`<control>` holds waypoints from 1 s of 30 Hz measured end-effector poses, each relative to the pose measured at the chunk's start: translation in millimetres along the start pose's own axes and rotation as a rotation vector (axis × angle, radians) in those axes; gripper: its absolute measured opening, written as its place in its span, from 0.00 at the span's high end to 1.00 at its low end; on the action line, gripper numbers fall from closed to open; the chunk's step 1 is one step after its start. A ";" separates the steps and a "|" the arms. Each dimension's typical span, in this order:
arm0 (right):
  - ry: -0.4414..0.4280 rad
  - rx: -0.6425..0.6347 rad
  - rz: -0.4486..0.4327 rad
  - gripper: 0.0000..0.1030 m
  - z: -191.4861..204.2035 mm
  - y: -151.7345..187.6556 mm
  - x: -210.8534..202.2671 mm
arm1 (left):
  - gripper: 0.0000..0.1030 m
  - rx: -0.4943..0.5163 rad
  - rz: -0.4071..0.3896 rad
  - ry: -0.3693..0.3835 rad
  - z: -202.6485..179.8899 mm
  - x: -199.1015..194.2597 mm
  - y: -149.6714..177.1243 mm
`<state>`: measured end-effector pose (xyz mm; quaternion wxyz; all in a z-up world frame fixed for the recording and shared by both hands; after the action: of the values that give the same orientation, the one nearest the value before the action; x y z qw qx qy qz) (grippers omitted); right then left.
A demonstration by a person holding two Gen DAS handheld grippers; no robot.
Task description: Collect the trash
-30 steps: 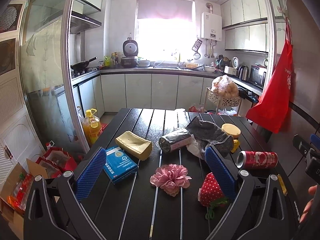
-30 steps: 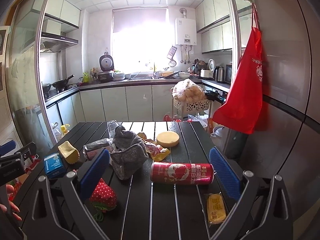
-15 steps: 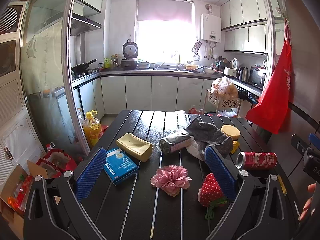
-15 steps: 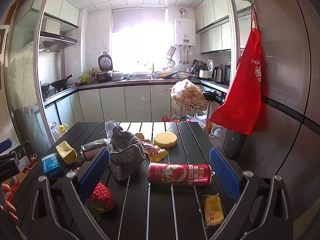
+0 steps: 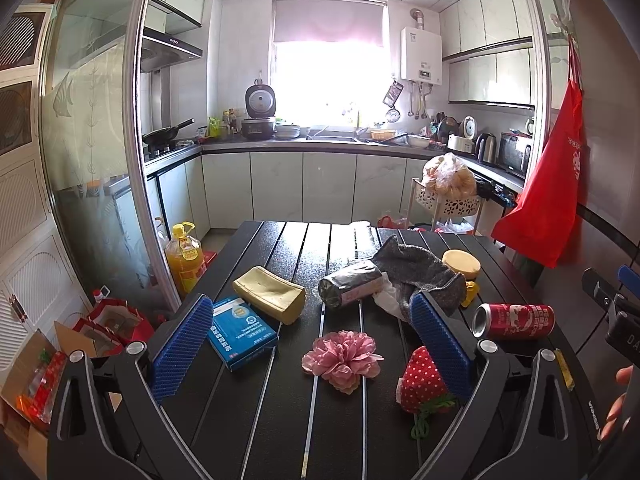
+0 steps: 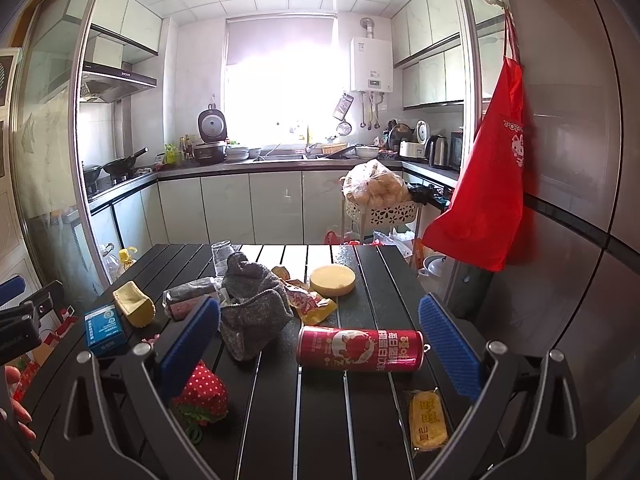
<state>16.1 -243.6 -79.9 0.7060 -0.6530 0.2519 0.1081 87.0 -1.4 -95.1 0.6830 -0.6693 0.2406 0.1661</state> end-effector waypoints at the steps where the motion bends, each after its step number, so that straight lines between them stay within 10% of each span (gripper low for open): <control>1: -0.001 0.000 0.000 0.03 0.0 0.1 -0.4 | 0.07 0.000 0.000 0.000 0.1 -0.1 0.0; 30: 0.004 0.002 -0.001 0.03 -1.9 2.2 -3.1 | 0.07 0.005 -0.001 0.000 -1.7 -2.0 0.8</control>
<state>12.0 -244.6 -80.3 0.7062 -0.6528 0.2531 0.1059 84.7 -2.8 -94.6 0.6850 -0.6675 0.2406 0.1652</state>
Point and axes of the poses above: each gripper's, at about its wrist camera, not at the fingertips, and x roughly the way its jaws point, z to its left, y to its underside, the point moved 5 cm from there along x, roughly the way its jaws point, and after that the axes turned 8 degrees about z, right-handed, at the moved point
